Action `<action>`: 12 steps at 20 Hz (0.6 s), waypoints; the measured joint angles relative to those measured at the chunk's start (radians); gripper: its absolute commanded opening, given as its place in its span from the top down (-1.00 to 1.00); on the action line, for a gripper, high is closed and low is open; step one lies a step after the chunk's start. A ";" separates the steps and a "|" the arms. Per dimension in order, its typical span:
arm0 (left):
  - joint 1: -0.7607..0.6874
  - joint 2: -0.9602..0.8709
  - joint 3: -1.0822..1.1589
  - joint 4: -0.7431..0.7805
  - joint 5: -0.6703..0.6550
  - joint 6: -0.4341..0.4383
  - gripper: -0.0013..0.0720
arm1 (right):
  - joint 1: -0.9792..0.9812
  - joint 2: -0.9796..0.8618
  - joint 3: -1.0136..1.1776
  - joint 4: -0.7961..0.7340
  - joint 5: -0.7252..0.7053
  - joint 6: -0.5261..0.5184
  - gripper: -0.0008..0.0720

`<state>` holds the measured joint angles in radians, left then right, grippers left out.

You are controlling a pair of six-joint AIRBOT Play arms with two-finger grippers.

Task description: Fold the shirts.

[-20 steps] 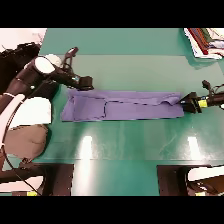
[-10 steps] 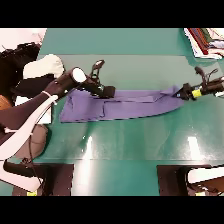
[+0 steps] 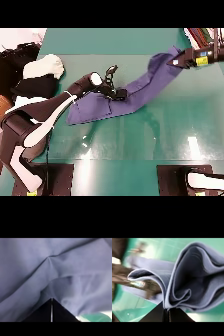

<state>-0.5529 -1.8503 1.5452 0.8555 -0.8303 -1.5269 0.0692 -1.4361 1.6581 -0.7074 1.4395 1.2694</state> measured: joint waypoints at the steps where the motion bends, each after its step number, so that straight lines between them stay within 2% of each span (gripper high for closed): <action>1: -0.002 -0.006 0.004 0.000 0.002 -0.001 0.90 | 0.031 0.002 0.024 0.001 -0.007 0.006 0.95; 7: 0.006 -0.019 0.020 0.004 -0.025 -0.002 0.90 | 0.180 0.009 0.100 0.005 -0.069 0.035 0.95; 12: 0.144 0.116 0.029 0.135 -0.113 -0.013 0.90 | 0.301 -0.006 0.111 0.010 -0.135 0.041 0.95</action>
<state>-0.4091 -1.7340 1.5738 0.9905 -0.9432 -1.5398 0.3698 -1.4425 1.7687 -0.6979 1.3045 1.3102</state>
